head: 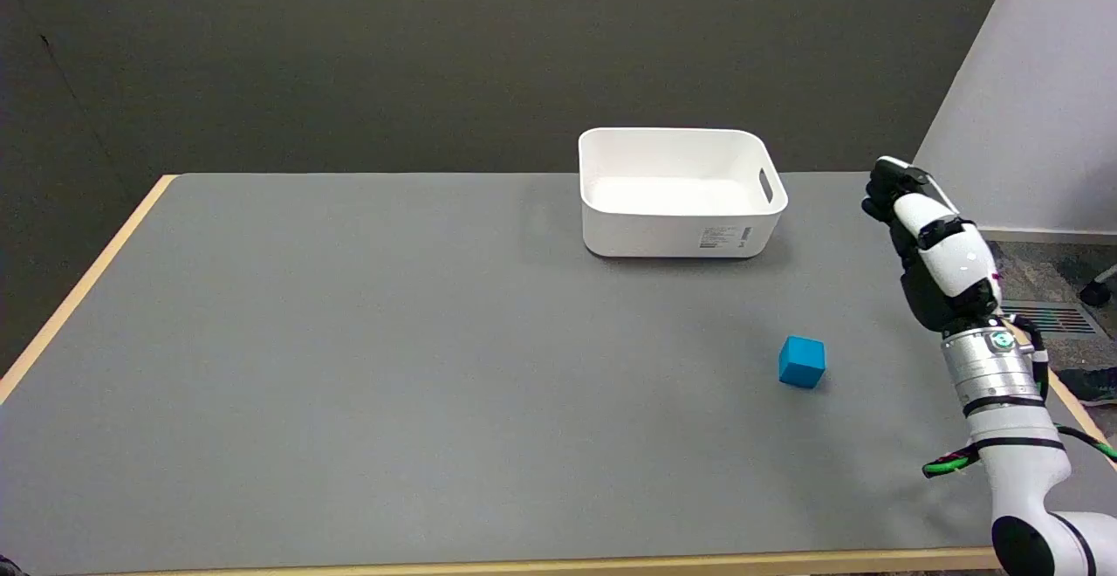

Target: Pick up blue wooden cube.

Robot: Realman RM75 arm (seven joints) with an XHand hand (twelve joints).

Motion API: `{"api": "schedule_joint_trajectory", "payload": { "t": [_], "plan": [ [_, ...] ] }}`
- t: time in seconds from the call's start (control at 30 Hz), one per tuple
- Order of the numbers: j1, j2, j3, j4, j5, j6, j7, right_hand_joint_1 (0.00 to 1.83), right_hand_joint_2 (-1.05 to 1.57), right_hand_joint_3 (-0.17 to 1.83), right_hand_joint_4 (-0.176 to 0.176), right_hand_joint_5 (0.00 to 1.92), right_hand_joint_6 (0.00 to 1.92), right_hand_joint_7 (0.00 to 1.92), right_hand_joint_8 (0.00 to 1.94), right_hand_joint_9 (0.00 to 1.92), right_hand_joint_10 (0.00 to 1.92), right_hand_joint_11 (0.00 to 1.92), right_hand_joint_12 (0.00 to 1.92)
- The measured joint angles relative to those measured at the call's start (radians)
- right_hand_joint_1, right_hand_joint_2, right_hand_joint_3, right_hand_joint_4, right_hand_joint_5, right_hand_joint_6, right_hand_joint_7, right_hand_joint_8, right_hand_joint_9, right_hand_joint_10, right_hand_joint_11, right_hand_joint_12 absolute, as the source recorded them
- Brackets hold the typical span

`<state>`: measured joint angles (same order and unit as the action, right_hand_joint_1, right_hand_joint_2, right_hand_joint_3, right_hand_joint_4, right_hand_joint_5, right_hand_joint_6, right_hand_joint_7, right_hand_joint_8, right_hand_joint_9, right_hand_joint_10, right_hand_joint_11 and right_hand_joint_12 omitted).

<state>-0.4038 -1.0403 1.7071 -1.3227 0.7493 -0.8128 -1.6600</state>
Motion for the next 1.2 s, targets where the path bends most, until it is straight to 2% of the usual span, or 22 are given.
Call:
{"api": "schedule_joint_trajectory", "payload": {
  "t": [0.2, 0.27, 0.33, 0.5, 0.77, 1.2],
  "plan": [
    [0.008, 0.006, -0.009, 0.016, -0.024, 0.015, -0.001, 0.48, 0.93, 0.91, 0.018, 0.26, 0.69, 0.24, 0.31, 0.14, 0.51, 0.00, 0.94],
    [0.009, 0.008, -0.010, 0.019, -0.032, 0.022, -0.001, 0.50, 0.79, 1.05, 0.016, 0.23, 0.60, 0.22, 0.32, 0.12, 0.51, 0.00, 0.89],
    [0.010, 0.010, -0.010, 0.020, -0.043, 0.031, -0.005, 0.50, 0.73, 1.06, 0.012, 0.20, 0.50, 0.22, 0.33, 0.12, 0.51, 0.00, 0.88],
    [0.007, 0.016, 0.002, 0.020, -0.091, 0.050, -0.043, 0.50, 0.67, 1.06, 0.031, 0.20, 0.49, 0.24, 0.35, 0.13, 0.52, 0.01, 0.87],
    [-0.028, 0.022, 0.071, -0.012, -0.254, 0.082, -0.119, 0.53, 0.66, 0.97, 0.076, 0.27, 0.52, 0.39, 0.42, 0.23, 0.58, 0.02, 0.97],
    [-0.170, -0.025, 0.235, -0.075, -0.552, 0.092, -0.183, 0.46, 0.63, 0.95, 0.072, 0.29, 0.56, 0.45, 0.50, 0.29, 0.68, 0.03, 0.99]
  ]
}}
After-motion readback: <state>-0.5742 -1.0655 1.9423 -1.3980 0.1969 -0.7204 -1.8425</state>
